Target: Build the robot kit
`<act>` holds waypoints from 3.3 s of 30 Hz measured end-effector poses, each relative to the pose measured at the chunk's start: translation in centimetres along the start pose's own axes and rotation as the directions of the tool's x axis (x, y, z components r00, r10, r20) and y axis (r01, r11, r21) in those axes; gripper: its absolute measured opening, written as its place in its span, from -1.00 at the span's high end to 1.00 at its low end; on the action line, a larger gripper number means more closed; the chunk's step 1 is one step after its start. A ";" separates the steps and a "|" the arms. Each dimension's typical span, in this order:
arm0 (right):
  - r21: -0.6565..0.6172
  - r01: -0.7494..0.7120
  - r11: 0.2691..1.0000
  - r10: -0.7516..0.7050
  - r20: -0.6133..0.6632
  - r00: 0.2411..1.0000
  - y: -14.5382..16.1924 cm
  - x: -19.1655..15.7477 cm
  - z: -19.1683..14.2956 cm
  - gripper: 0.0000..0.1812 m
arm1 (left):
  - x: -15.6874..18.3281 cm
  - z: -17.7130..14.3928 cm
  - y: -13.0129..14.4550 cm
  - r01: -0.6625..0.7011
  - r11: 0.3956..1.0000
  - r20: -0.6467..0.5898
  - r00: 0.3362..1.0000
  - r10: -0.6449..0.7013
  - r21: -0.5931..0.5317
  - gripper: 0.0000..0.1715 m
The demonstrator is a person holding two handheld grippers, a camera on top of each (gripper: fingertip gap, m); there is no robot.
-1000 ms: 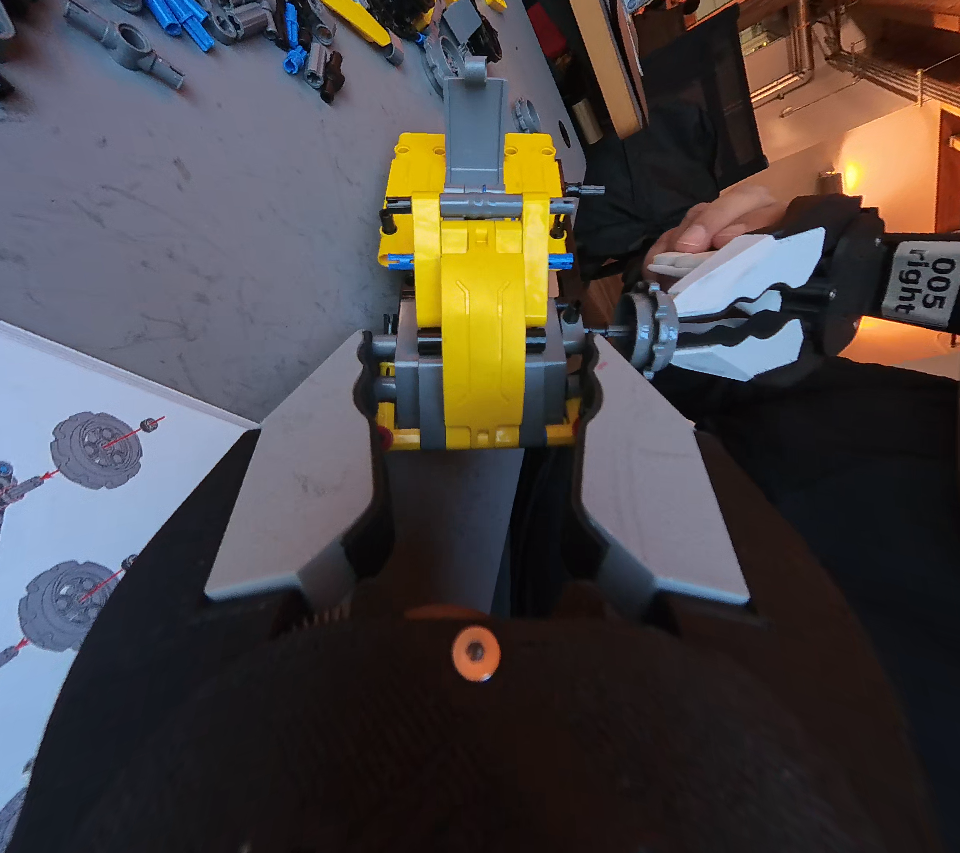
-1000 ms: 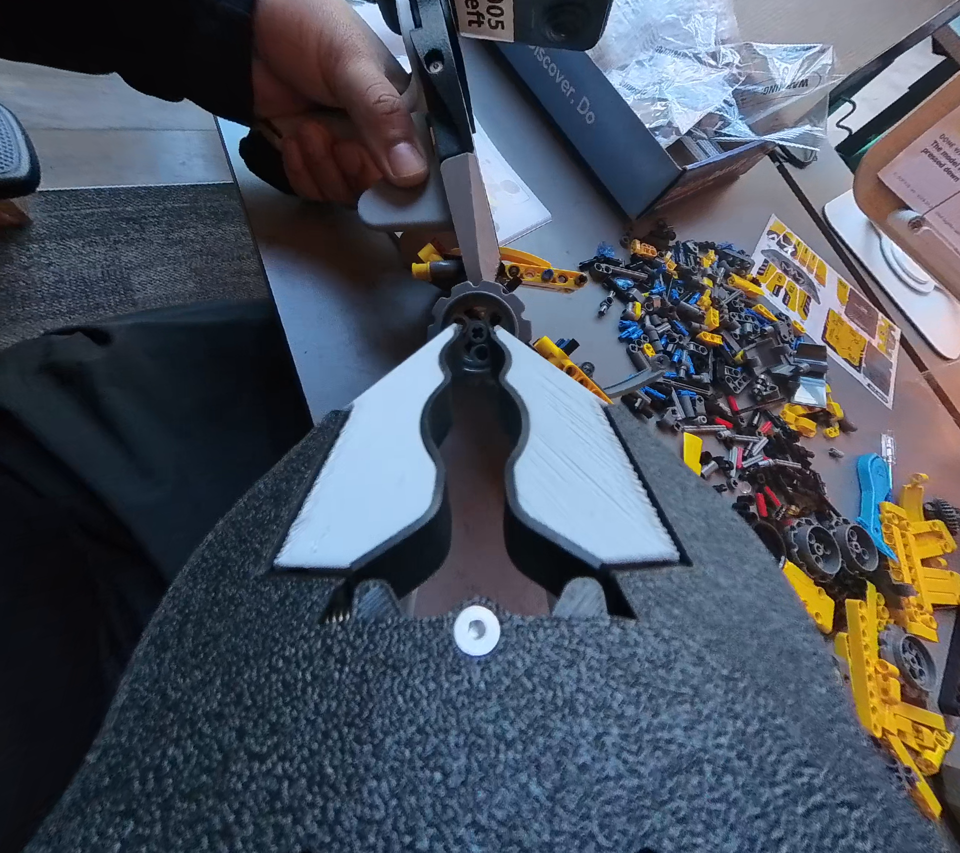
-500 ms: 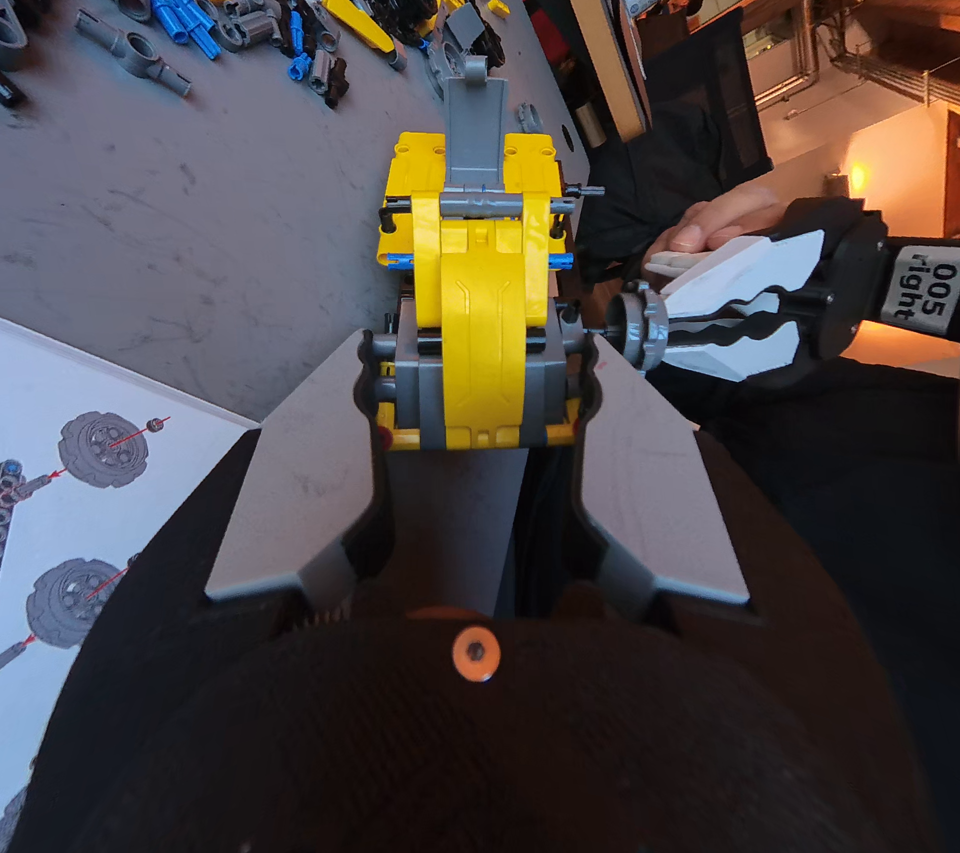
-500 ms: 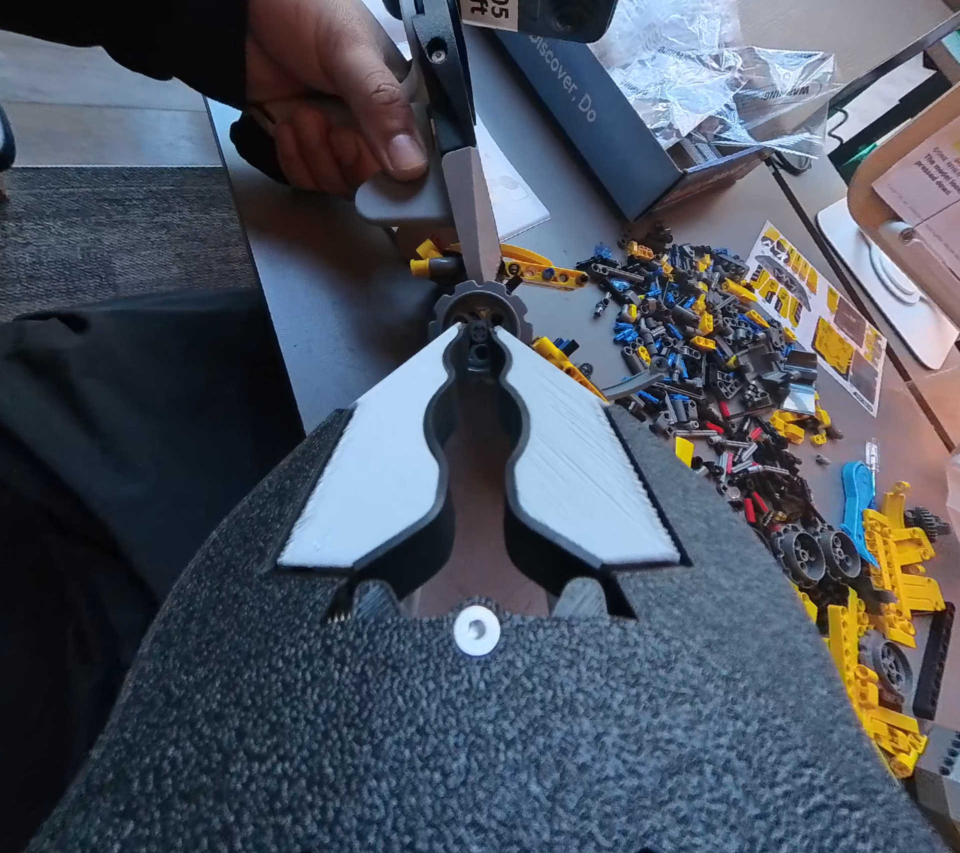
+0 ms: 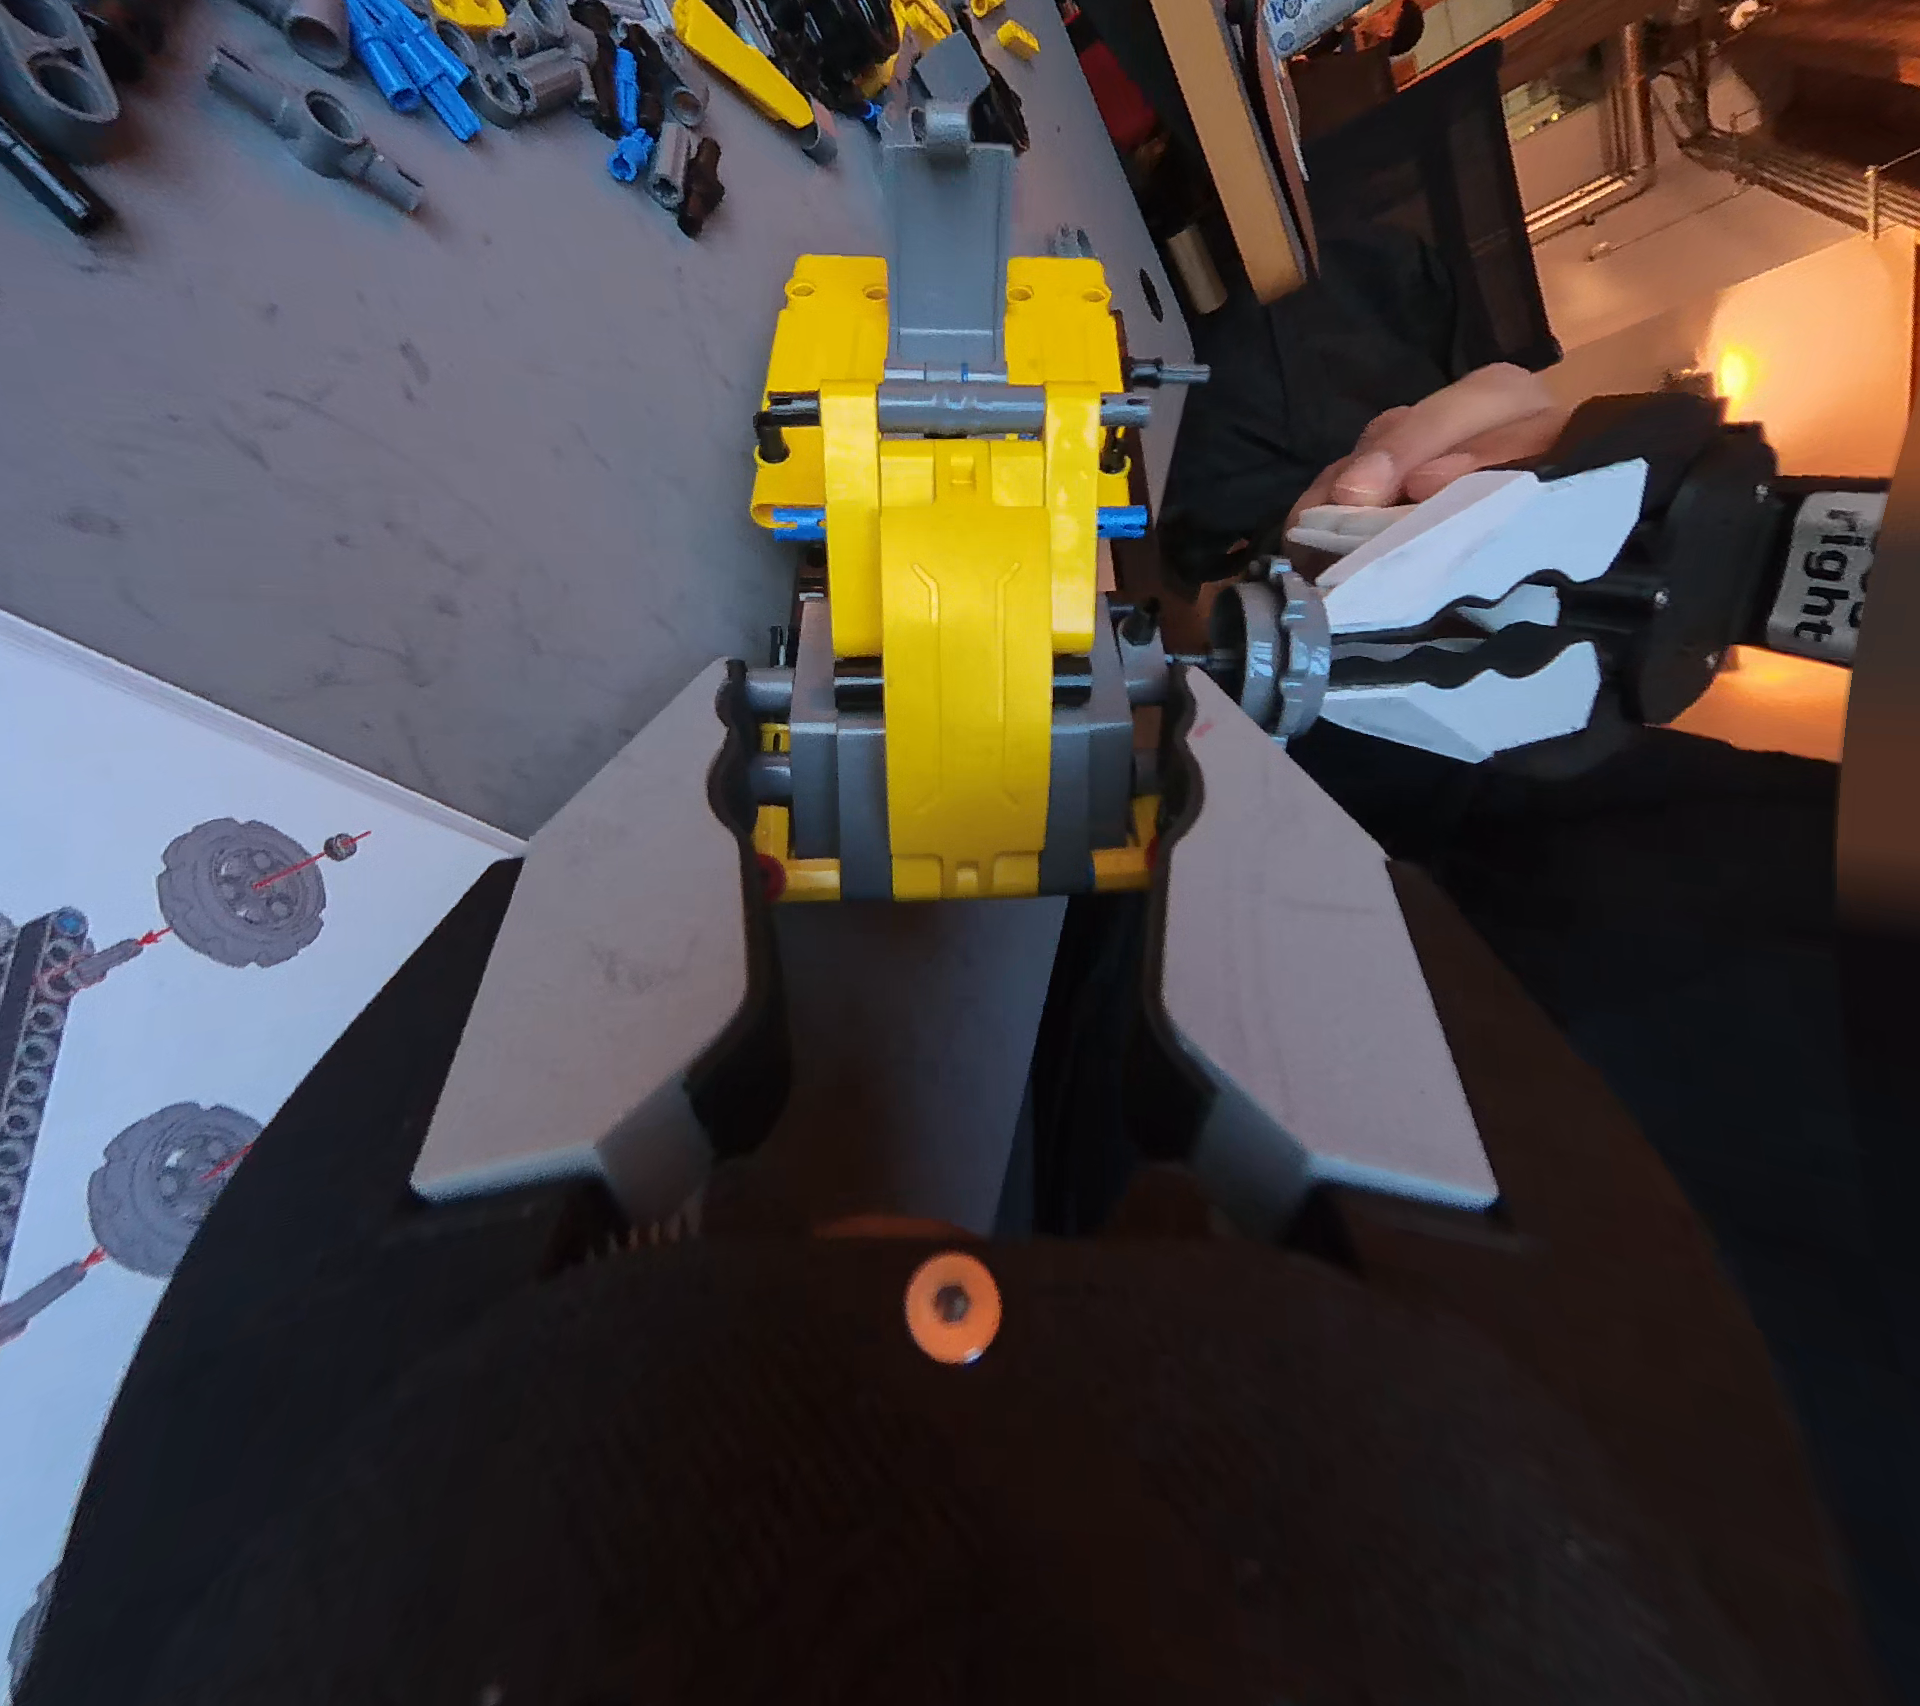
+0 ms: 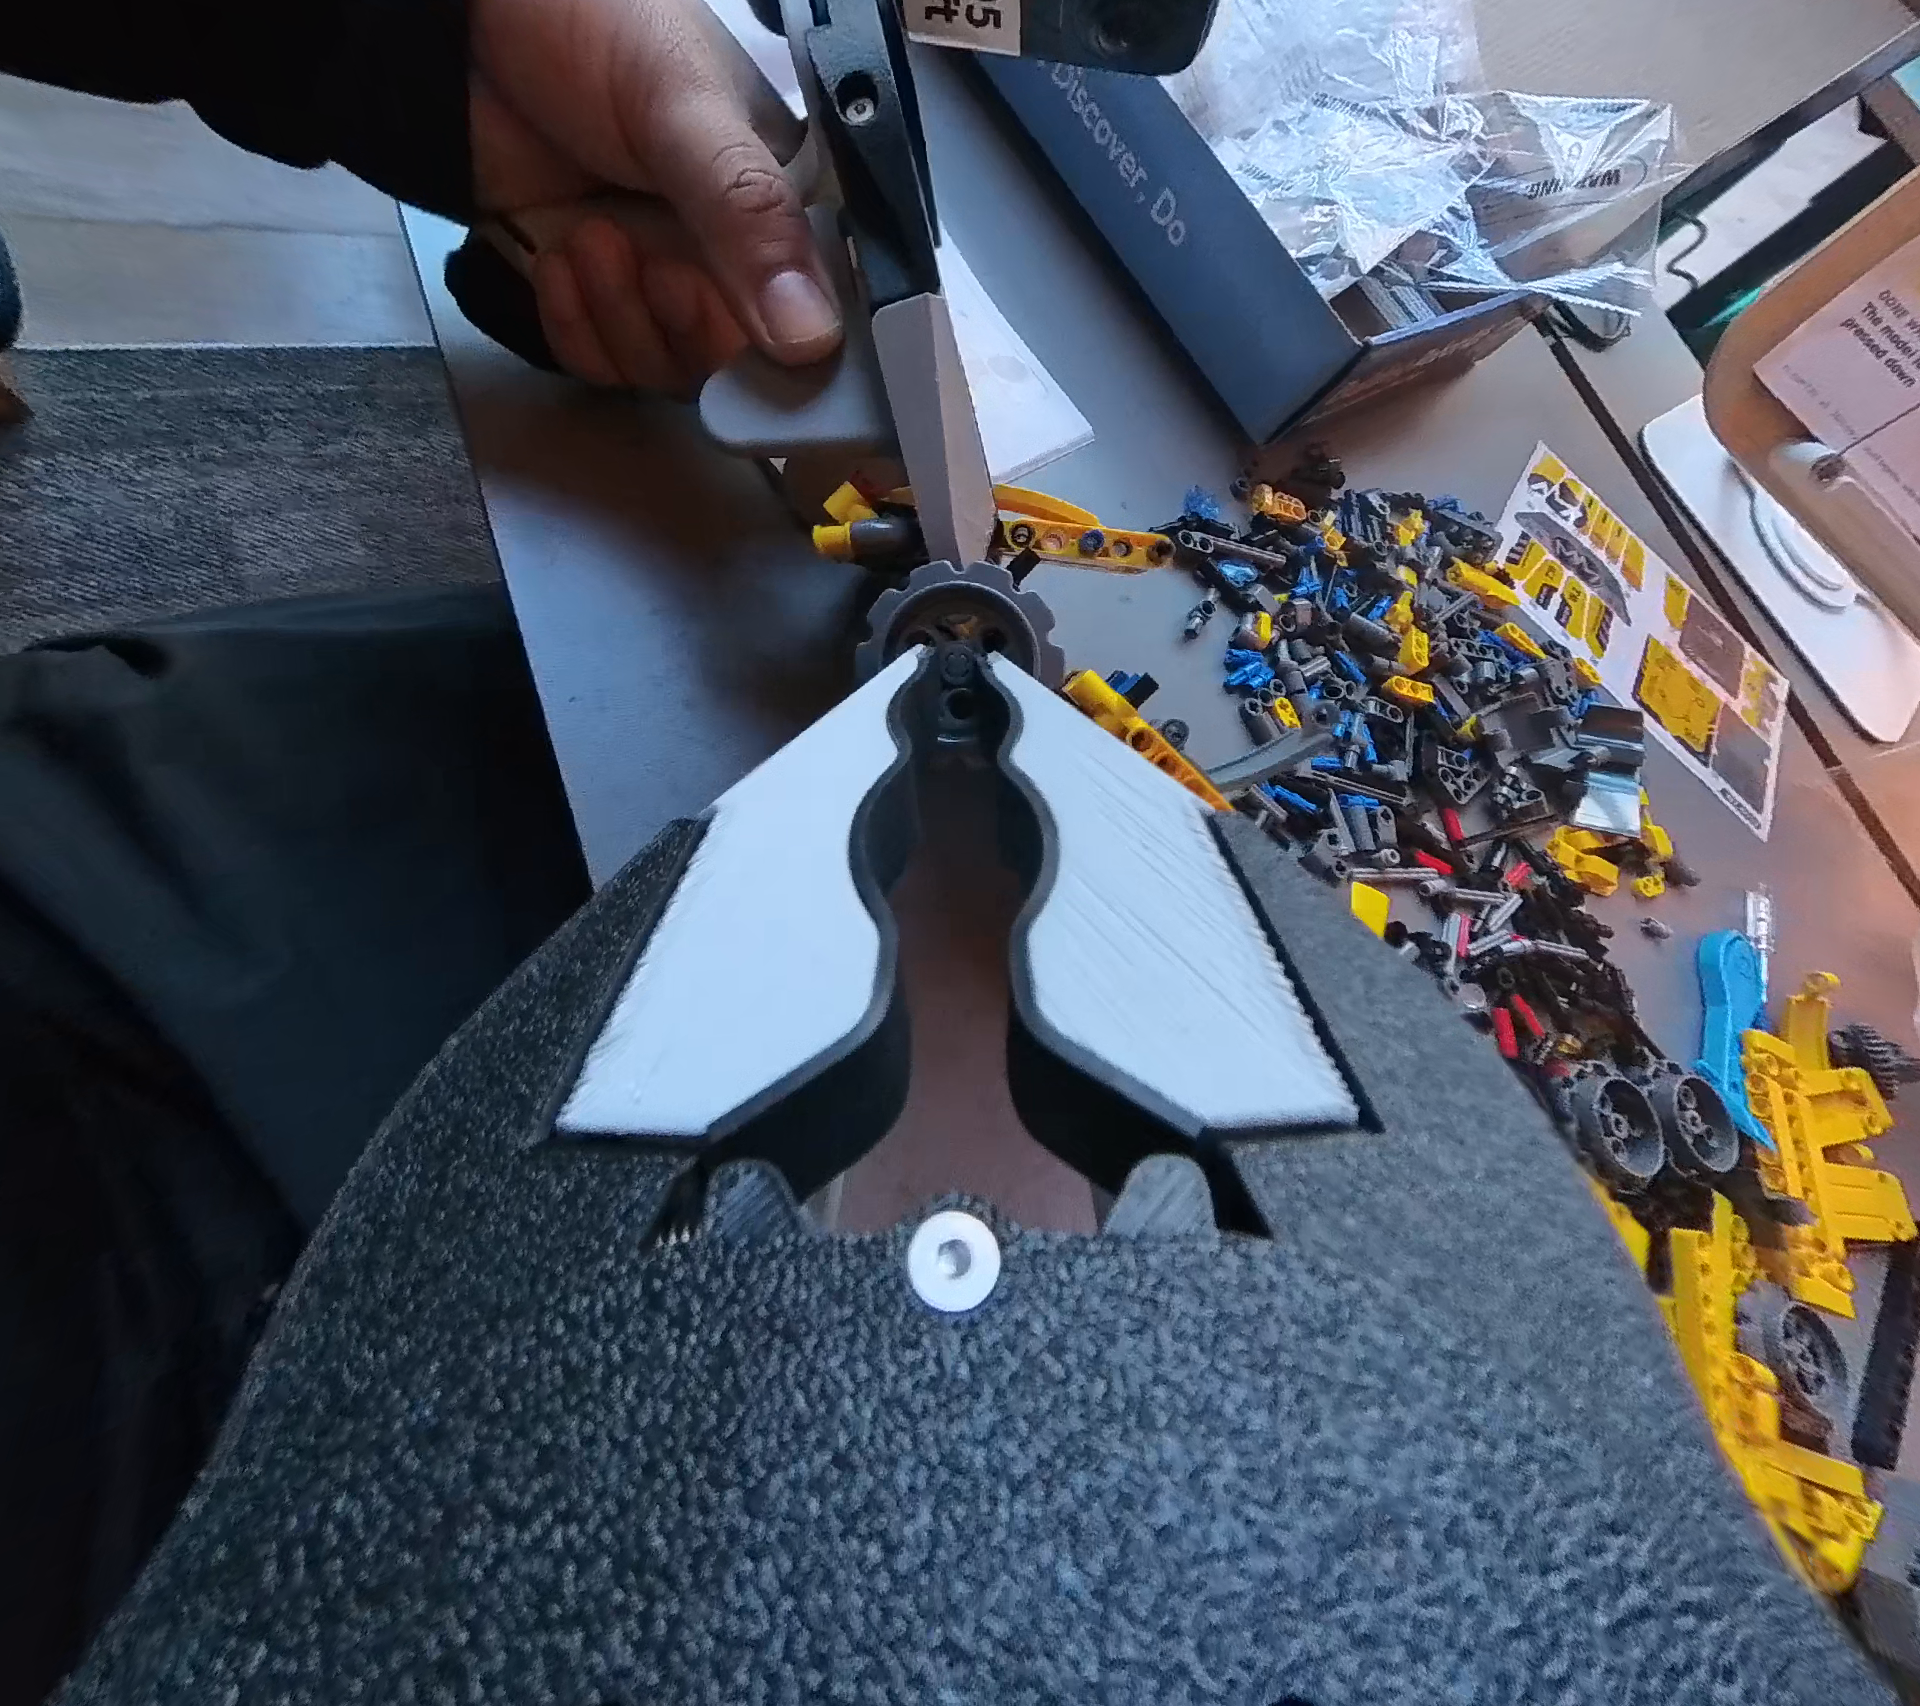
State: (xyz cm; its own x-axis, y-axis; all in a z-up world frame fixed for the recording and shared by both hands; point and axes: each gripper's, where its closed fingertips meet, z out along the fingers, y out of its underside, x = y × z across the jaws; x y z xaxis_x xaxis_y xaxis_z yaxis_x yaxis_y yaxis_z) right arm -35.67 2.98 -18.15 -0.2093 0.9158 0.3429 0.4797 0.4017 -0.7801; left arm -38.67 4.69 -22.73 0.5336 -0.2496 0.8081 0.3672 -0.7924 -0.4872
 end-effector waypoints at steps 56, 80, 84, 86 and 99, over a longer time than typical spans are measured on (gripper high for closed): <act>0.103 -0.151 0.983 0.163 -0.118 0.980 6.2 -1.6 -0.7 0.55 | 0.1 2.4 1.9 -0.349 0.937 0.468 0.832 0.297 0.026 0.12; 0.003 0.272 0.962 -0.267 0.201 0.942 6.5 -0.6 -1.6 0.25 | 0.7 1.5 3.1 -0.517 0.830 0.412 0.723 0.555 -0.210 -0.51; -0.002 0.409 0.912 -0.388 0.317 0.866 6.1 -0.8 -1.3 0.11 | 0.8 1.9 4.0 -0.486 0.845 0.471 0.706 0.530 -0.222 -0.65; -0.009 0.457 0.890 -0.422 0.367 0.829 5.9 -0.7 -0.8 0.09 | 0.9 2.7 4.3 -0.493 0.836 0.482 0.687 0.544 -0.240 -0.65; -0.067 0.538 0.841 -0.412 0.565 0.715 5.7 -0.9 1.4 -0.10 | -0.5 3.9 3.9 -0.564 0.755 0.515 0.561 0.648 -0.336 -0.40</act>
State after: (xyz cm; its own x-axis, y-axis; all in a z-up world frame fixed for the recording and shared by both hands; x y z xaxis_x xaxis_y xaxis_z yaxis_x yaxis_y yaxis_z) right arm -33.97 4.46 -23.64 -0.8285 0.4897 0.2714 0.3475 0.8299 -0.4365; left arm -34.53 3.87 -26.35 0.9297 -0.3668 -0.0325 -0.2791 -0.6443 -0.7120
